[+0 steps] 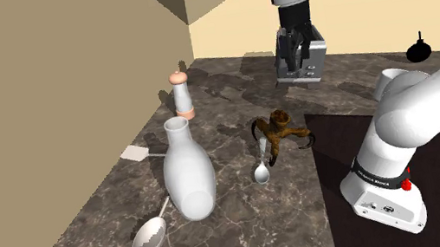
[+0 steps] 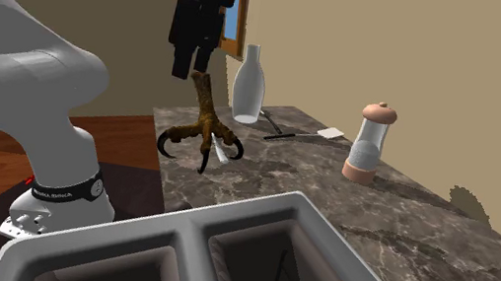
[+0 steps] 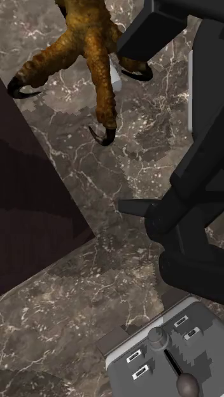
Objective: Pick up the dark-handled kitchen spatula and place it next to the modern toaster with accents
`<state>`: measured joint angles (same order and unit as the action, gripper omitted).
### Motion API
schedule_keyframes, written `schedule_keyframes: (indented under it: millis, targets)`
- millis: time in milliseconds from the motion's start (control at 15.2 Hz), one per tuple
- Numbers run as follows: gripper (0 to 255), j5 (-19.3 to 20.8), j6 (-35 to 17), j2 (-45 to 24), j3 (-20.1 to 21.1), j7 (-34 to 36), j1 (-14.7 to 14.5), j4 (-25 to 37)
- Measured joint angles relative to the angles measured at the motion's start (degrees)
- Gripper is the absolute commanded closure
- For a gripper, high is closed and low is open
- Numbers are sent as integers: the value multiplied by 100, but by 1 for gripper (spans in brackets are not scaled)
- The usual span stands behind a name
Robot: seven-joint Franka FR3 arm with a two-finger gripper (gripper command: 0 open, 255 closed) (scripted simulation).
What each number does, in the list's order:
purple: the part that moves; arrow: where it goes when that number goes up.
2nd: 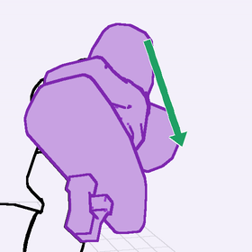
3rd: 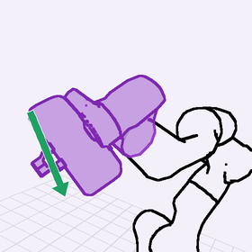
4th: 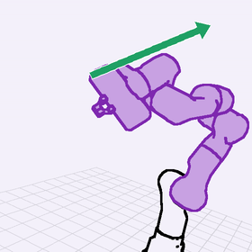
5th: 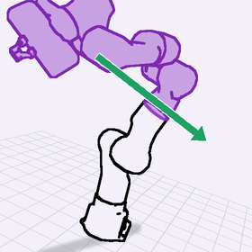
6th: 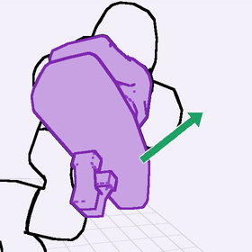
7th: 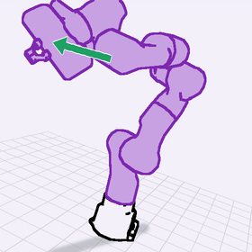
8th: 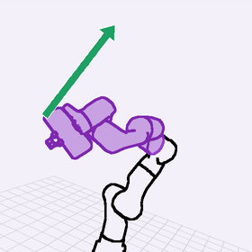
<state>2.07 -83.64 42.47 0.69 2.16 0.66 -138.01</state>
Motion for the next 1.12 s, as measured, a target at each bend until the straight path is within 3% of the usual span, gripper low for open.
schedule_keyframes:
  millis: [396, 1122]
  targets:
    - [0, -188, -581, -610, 228, 59, -204, 106]
    - [0, -441, -2019, -2454, 861, 211, -678, 764]
